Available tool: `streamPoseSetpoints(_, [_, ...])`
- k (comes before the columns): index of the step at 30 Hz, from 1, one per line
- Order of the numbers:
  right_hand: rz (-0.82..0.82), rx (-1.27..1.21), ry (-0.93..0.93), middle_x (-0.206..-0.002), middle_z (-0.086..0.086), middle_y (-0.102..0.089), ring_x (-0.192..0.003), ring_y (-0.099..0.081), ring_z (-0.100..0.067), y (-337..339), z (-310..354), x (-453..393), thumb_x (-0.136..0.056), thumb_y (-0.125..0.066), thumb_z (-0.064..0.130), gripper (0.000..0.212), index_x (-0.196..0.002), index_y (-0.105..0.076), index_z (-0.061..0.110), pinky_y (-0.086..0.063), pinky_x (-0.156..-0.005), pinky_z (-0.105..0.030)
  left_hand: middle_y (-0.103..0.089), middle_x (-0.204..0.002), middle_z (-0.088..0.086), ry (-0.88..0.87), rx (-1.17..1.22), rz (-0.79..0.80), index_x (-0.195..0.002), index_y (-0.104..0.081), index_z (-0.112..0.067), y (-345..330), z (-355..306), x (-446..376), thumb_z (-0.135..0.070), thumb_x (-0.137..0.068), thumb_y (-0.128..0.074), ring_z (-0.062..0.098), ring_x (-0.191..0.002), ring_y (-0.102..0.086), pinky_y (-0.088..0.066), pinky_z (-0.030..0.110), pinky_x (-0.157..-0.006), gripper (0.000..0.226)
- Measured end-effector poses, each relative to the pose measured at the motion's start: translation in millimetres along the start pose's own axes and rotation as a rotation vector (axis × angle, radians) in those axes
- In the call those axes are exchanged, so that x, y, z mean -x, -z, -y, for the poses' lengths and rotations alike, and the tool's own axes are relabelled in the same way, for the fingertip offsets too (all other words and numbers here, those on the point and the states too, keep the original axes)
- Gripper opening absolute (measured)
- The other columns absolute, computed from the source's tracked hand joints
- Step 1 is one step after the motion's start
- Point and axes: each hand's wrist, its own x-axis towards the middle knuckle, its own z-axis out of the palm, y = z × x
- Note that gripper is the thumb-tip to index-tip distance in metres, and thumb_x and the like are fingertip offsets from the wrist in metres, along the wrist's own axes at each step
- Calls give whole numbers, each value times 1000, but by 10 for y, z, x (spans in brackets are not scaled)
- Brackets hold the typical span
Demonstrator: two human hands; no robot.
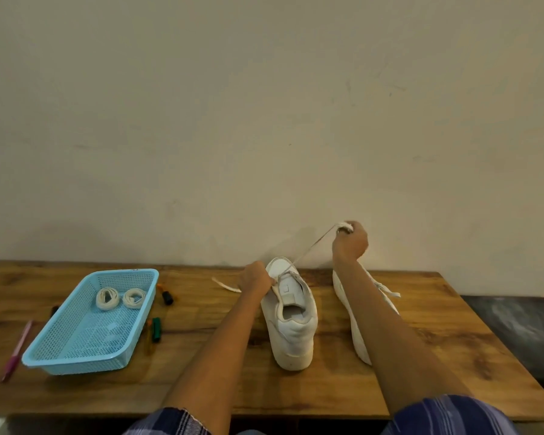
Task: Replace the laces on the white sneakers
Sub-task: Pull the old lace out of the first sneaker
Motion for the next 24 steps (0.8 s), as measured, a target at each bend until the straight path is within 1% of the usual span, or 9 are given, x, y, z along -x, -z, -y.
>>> streamPoseSetpoints(4, [204,-348,-264,-89,-13,-59,-69,-53,-20,-149,153,40,-96,-42,4,10,-93,-50,10,-41,-51,-22,-70,-103,8,17,-15,-17,-104,-67,-11,7,-7,46,-34,-83,-69,23,-97,-66,-51,33,-78,31])
streamPoseSetpoints(7, [326,-422,-368,-67,-6,-49,-52,-46,-16,-246,115,205,-102,-37,22,23,-81,-40,13,-38,-47,-26,-70,-103,8,18,-9,-14,-104,-67,-11,20,-8,54,-33,-83,-69,23,-97,-66,-51,33,-78,31])
streamPoseSetpoints(9, [380,-167,-177,-68,-6,-47,-54,-40,-15,-299,5,278,-100,-39,21,22,-81,-44,11,-33,-48,-26,-70,-103,8,18,-11,-11,-104,-67,-12,22,2,41,-32,-83,-69,23,-97,-66,-51,33,-79,30])
streamPoseSetpoints(10, [443,28,6,-72,-9,-51,-59,-43,-18,-310,-78,285,-98,-41,17,19,-82,-47,8,-34,-53,-28,-70,-102,8,15,-8,-9,-104,-68,-12,18,3,35,-32,-83,-69,23,-96,-66,-51,33,-79,29])
streamPoseSetpoints(13, [742,638,414,-96,-16,-61,-84,-54,-27,-317,-197,351,-92,-41,6,15,-88,-56,6,-38,-70,-31,-71,-100,9,14,-8,-1,-102,-69,-11,13,-1,30,-30,-84,-69,23,-94,-67,-50,32,-75,26])
streamPoseSetpoints(15, [863,873,475,-108,-12,-63,-99,-59,-27,-341,-210,439,-93,-43,9,20,-102,-61,5,-41,-77,-30,-71,-101,9,19,-23,-10,-101,-69,-11,15,-13,31,-27,-85,-67,24,-94,-67,-49,31,-73,23])
streamPoseSetpoints(19, [825,1139,567,-116,-9,-63,-107,-60,-24,-431,-184,582,-92,-50,7,23,-114,-57,7,-46,-83,-28,-70,-105,11,20,-42,-36,-105,-70,-10,23,-18,57,-18,-89,-60,25,-99,-65,-48,31,-74,20])
streamPoseSetpoints(22, [781,1166,623,-118,-8,-62,-108,-60,-23,-438,-186,626,-94,-46,5,24,-116,-56,7,-44,-82,-27,-70,-105,11,17,-31,-36,-105,-69,-10,22,1,61,-16,-90,-56,26,-99,-65,-48,31,-75,21])
streamPoseSetpoints(24, [825,1100,550,-113,-8,-62,-105,-60,-24,-428,-211,601,-94,-43,7,23,-111,-58,6,-42,-78,-27,-70,-105,11,19,-16,-33,-105,-69,-11,23,-1,68,-20,-88,-60,26,-98,-65,-49,32,-76,21])
